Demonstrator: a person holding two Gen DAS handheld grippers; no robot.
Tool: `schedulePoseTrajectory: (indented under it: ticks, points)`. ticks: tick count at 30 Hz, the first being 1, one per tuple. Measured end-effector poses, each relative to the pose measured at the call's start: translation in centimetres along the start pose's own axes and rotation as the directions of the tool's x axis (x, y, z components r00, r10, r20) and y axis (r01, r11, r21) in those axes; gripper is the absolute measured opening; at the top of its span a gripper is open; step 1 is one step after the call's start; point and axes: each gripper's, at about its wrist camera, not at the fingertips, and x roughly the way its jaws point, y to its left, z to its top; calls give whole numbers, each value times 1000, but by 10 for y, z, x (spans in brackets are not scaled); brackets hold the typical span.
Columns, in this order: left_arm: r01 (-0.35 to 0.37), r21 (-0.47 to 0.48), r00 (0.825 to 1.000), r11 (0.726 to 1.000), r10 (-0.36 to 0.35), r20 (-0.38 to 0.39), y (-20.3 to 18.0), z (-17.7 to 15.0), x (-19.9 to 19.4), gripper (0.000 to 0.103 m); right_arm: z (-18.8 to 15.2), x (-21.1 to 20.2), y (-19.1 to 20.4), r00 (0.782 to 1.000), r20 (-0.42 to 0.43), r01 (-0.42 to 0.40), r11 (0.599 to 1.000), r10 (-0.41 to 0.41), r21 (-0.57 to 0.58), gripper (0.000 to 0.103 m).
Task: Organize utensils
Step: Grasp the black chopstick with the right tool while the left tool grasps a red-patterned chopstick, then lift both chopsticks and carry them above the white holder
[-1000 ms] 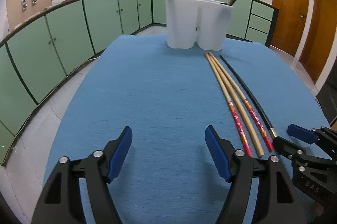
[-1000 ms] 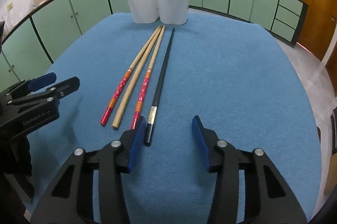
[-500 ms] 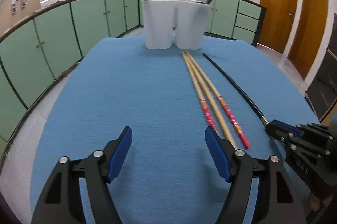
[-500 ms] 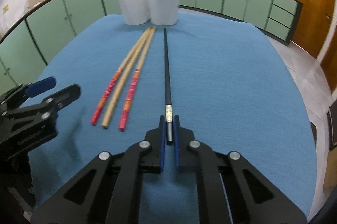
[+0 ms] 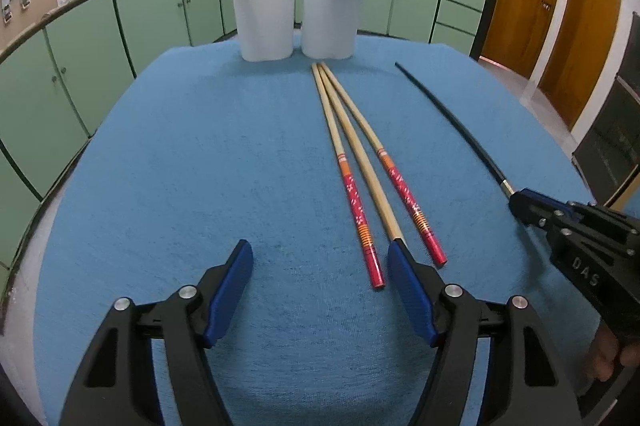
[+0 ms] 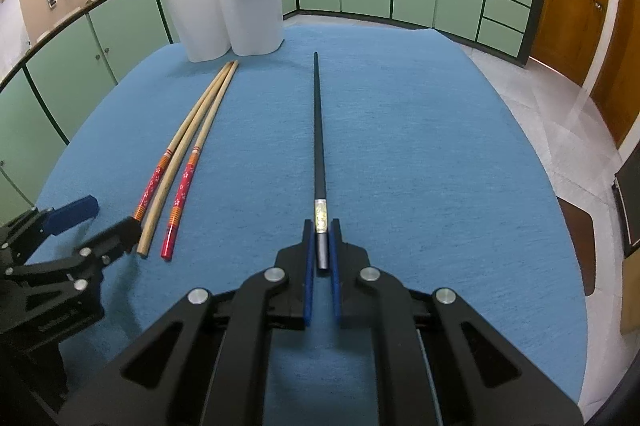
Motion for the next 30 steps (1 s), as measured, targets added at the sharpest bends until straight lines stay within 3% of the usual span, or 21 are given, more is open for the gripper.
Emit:
schedulePoseTrajectory:
  ticks: [6, 8, 13, 23, 30]
  points:
    - [-2, 12, 1000, 1000, 2, 7, -2, -2, -4, 52, -1, -1, -1, 1000, 0, -10, 1000, 10, 1, 8]
    - [15, 14, 1000, 1000, -16, 12, -3, -3, -5, 30, -2, -2, -1, 1000, -1, -12, 1000, 12, -4, 8]
    - [44, 32, 999, 999, -44, 10, -5, -2, -3, 8, -2, -2, -1, 1000, -5, -14, 1000, 14, -5, 9]
    - [34, 29, 999, 999, -35, 27, -2, -1, -8, 5, 0, -3, 4, 1000, 1, -1, 1000, 1, -12, 6]
    - [40, 10, 996, 999, -41, 77, 8, 9, -33, 5, 9, -23, 3, 999, 39, -13, 1000, 14, -25, 6]
